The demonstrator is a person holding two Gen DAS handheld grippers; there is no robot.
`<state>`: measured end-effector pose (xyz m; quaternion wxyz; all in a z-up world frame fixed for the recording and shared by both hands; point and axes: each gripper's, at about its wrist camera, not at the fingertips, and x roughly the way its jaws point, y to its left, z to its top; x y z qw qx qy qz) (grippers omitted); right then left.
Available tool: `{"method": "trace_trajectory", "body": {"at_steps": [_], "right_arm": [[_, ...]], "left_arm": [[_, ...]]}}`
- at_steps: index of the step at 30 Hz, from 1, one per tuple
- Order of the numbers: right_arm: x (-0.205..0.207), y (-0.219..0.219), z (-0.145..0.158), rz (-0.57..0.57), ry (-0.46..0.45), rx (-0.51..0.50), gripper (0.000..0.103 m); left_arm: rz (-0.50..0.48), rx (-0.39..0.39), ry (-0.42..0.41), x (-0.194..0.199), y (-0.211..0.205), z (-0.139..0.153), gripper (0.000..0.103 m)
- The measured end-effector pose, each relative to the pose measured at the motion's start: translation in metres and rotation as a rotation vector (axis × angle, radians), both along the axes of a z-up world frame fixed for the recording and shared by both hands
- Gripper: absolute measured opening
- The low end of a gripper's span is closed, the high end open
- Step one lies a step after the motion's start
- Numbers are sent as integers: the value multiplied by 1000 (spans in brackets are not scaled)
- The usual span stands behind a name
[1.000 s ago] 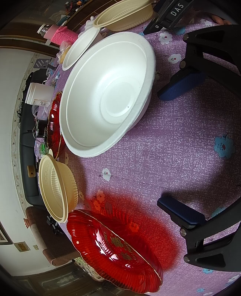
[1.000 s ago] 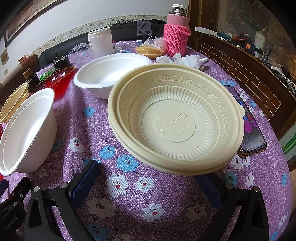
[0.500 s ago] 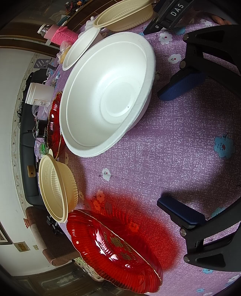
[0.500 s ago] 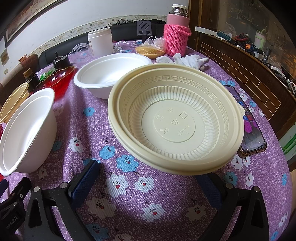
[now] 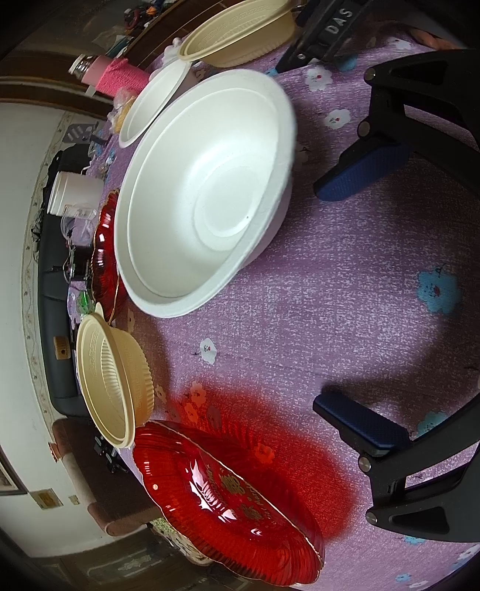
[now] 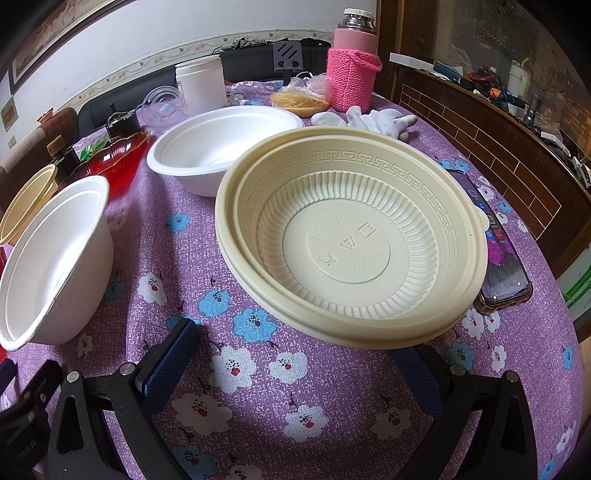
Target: Organize plates and bowls
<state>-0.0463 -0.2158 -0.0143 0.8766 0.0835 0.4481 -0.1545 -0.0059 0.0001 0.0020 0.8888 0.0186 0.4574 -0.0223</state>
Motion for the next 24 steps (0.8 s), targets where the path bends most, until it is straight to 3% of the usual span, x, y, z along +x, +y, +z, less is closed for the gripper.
{"method": "trace_trajectory", "body": {"at_steps": [3, 16, 20, 21, 24], "right_arm": [[0, 0, 0, 0, 0, 1, 102], [0, 2, 0, 51, 13, -3, 102], [-6, 5, 0, 52, 15, 1, 102], [-8, 5, 0, 58, 13, 3, 102], [-12, 6, 0, 67, 7, 6, 102]], "left_arm": [[-44, -1, 7, -8, 1, -1, 103], [-64, 7, 50, -20, 2, 0, 103], [-128, 0, 87, -31, 2, 1, 103], [-138, -12, 96, -34, 3, 2, 103], [-134, -154, 87, -52, 22, 13, 103]]}}
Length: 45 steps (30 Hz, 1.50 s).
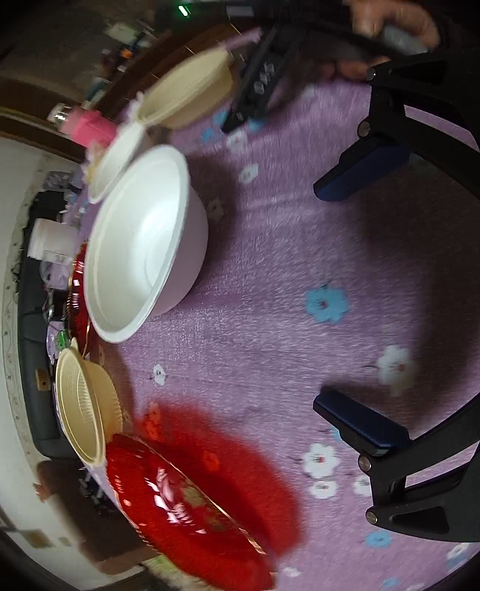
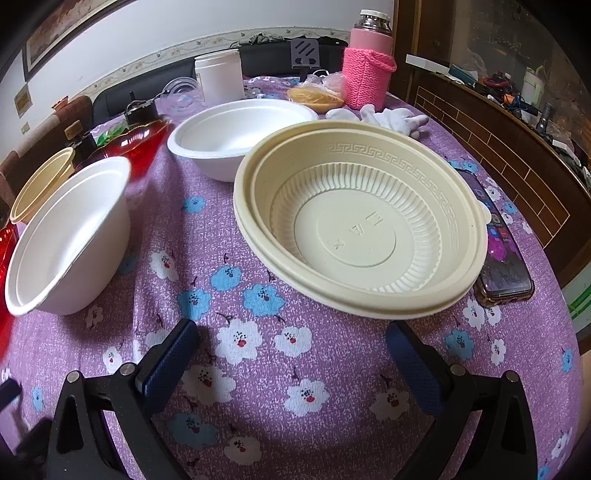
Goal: Organize plates and bowls
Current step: 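Move the right tool toward the red scalloped wedding plate, then close the right tool on the rim of the red wedding plate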
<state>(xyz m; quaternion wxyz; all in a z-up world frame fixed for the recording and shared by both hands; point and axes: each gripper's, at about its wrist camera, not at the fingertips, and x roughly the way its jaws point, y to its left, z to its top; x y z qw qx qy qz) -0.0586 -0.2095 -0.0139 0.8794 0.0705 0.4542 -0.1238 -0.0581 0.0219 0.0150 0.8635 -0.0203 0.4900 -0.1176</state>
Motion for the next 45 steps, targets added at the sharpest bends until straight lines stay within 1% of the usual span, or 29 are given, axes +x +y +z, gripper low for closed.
{"method": "trace_trajectory", "body": {"at_steps": [2, 4, 5, 7, 9, 10, 11, 12, 15, 19, 20, 21, 22, 23, 24, 25, 26, 27, 28, 29, 30, 31, 33, 34, 36, 38, 40, 42, 45], "right_arm": [[-1, 0, 0, -1, -2, -1, 102], [-1, 1, 0, -5, -3, -3, 102], [-2, 1, 0, -7, -4, -5, 102], [-2, 2, 1, -13, -6, -6, 102], [-2, 1, 0, -15, -5, -6, 102], [-2, 1, 0, -15, -3, -5, 102], [-2, 1, 1, -14, -1, -4, 102], [-3, 2, 1, -13, 2, -2, 102], [-4, 3, 1, 16, 28, 6, 102], [-10, 3, 2, 81, 33, 9, 102], [-15, 2, 4, 70, 35, 7, 93], [-21, 1, 10, 62, 17, 18, 87], [-27, 2, 17, 64, -6, 46, 82], [-32, 5, 25, 72, -37, 87, 83], [-37, 9, 34, 83, -69, 134, 83], [-42, 17, 48, 110, -121, 209, 83], [-44, 27, 59, 143, -156, 257, 83], [-45, 38, 68, 182, -177, 284, 83], [-43, 60, 79, 256, -198, 308, 83], [-41, 76, 84, 310, -200, 321, 83], [-36, 98, 88, 379, -193, 342, 83], [-30, 117, 88, 423, -177, 364, 83], [-12, 151, 83, 481, -125, 419, 83], [-6, 161, 80, 493, -107, 432, 83], [13, 188, 74, 507, -81, 425, 82], [30, 215, 67, 511, -57, 392, 81], [49, 234, 57, 494, -16, 364, 77], [61, 239, 54, 475, 6, 331, 76], [82, 247, 45, 447, 34, 290, 69]], "left_arm": [[30, -19, -64, -16, 14, 14, 103], [75, -20, -176, -38, 33, 36, 103], [107, -14, -256, -54, 47, 53, 103], [154, 4, -368, -74, 67, 78, 103], [207, 27, -463, -93, 89, 101, 103], [227, 37, -488, -97, 99, 109, 103], [243, 48, -496, -101, 109, 117, 103], [250, 57, -484, -102, 123, 125, 103], [271, 50, -463, -104, 156, 139, 103], [343, 91, -485, -117, 202, 153, 103], [366, 117, -502, -118, 212, 156, 103], [385, 135, -515, -118, 221, 158, 103], [401, 148, -522, -117, 225, 159, 103], [423, 162, -525, -115, 234, 159, 103], [449, 170, -520, -110, 245, 159, 103], [457, 163, -509, -105, 252, 159, 103], [456, 138, -485, -97, 261, 157, 103], [449, 110, -456, -89, 267, 153, 103], [444, 86, -428, -80, 272, 150, 103], [440, 67, -394, -69, 275, 145, 103], [435, 48, -348, -55, 278, 138, 103], [428, 36, -317, -45, 280, 132, 103], [411, 23, -242, -21, 280, 116, 103], [399, 20, -210, -9, 279, 110, 103], [388, 30, -154, 14, 276, 97, 103], [384, 31, -126, 33, 276, 86, 103], [376, -13, -91, 55, 280, 72, 103], [381, -59, -54, 74, 284, 58, 103], [396, -102, -6, 96, 288, 37, 103]]}}
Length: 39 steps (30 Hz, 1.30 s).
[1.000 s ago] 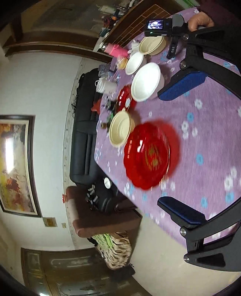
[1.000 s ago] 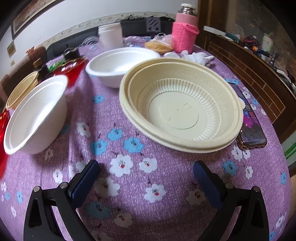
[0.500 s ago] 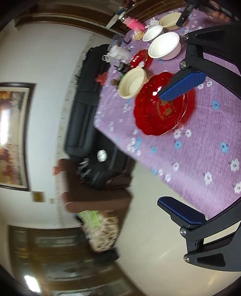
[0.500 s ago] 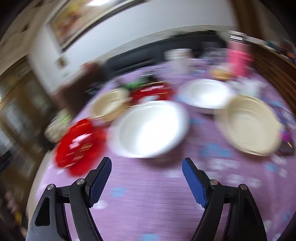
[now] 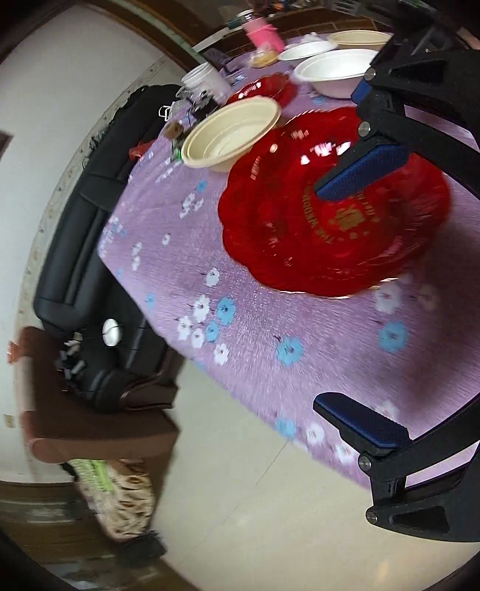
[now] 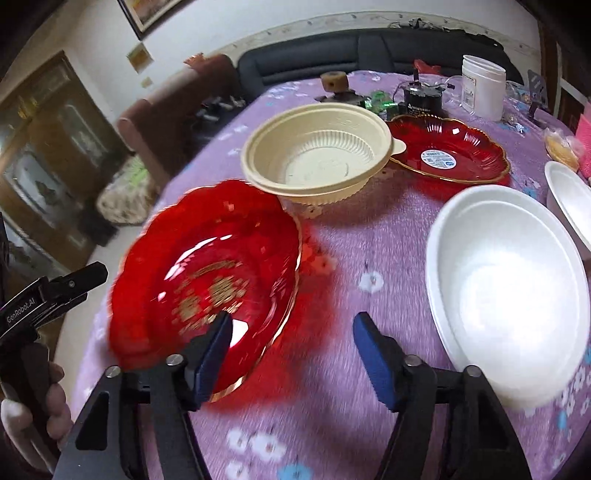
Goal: Organize plates and bowls
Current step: 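Close the right tool on the rim of the red wedding plate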
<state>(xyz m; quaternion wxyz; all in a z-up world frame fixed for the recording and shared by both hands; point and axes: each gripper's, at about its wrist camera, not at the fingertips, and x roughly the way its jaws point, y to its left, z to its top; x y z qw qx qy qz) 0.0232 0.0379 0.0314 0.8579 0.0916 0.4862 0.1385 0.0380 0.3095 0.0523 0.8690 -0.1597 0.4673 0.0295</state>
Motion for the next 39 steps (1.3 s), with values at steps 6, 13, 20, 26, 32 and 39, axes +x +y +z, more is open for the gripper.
{"method": "trace_trajectory", "body": {"at_steps": [6, 13, 20, 26, 32, 39], "right_arm": [[27, 13, -17, 4, 54, -31, 40], [23, 26, -22, 49, 66, -46, 17], [-2, 24, -2, 89, -4, -47, 17], [-30, 17, -2, 98, 2, -19, 17], [-44, 9, -21, 76, 33, -24, 19], [-55, 0, -5, 81, -69, -24, 31]], "left_arm": [[-2, -80, 54, 28, 0, -29, 102], [-97, -36, 102, 34, -23, -35, 43], [-98, -2, 32, 0, -24, -12, 43], [-94, 55, 14, -28, -38, -9, 46], [-96, 87, 64, -38, -51, -30, 54], [-72, 87, 77, -44, -52, -28, 71]]}}
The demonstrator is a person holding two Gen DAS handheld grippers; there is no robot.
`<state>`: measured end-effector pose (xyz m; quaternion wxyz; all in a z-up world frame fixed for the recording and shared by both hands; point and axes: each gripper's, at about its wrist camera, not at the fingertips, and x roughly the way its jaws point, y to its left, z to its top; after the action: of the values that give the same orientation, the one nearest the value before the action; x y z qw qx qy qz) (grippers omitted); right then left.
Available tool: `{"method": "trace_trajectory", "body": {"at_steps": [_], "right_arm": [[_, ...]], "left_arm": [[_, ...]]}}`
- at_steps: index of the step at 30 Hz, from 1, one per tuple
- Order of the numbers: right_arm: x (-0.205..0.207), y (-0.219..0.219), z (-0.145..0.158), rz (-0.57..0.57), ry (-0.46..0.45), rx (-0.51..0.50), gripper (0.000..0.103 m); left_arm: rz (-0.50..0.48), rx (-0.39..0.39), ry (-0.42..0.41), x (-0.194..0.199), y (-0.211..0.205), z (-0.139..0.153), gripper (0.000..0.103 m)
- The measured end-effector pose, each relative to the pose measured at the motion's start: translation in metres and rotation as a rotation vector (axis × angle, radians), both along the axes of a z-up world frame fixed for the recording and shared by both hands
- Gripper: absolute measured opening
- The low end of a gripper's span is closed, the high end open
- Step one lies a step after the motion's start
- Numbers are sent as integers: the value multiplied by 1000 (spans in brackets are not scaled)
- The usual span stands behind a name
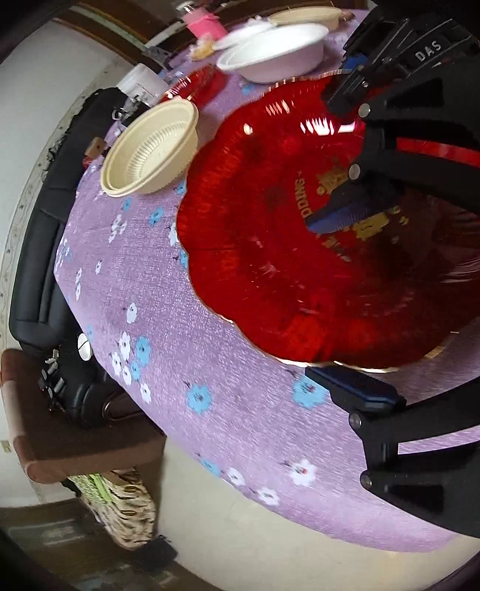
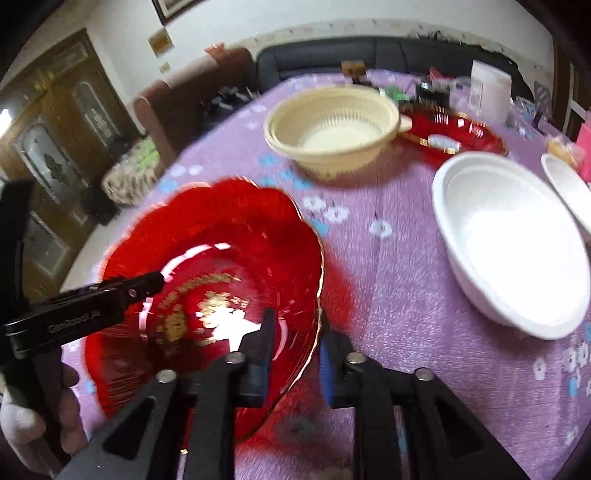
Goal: Organize plates and bowls
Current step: 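Close the right tool on the rim of the red wedding plate, then carry the red plate across the table, lower it and open the right tool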
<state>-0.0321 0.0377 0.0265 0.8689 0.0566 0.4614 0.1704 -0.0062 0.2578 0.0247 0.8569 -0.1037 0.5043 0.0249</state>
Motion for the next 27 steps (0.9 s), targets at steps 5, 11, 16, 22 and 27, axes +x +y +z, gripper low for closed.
{"method": "trace_trajectory", "body": {"at_steps": [5, 11, 16, 22, 27], "right_arm": [[-33, -24, 34, -22, -115, 15, 43], [-77, -87, 58, -27, -77, 187, 58], [-113, -139, 70, -126, -93, 330, 60], [-145, -180, 102, -196, -188, 447, 61], [-147, -208, 159, -142, -82, 488, 61]], "left_arm": [[19, 13, -78, -30, -9, 39, 71], [-84, -30, -257, -88, -61, 118, 72], [-203, -88, -369, -121, -114, 170, 75], [-315, -81, -446, -156, -164, 214, 75], [-374, -195, -419, -169, -175, 273, 75]]}}
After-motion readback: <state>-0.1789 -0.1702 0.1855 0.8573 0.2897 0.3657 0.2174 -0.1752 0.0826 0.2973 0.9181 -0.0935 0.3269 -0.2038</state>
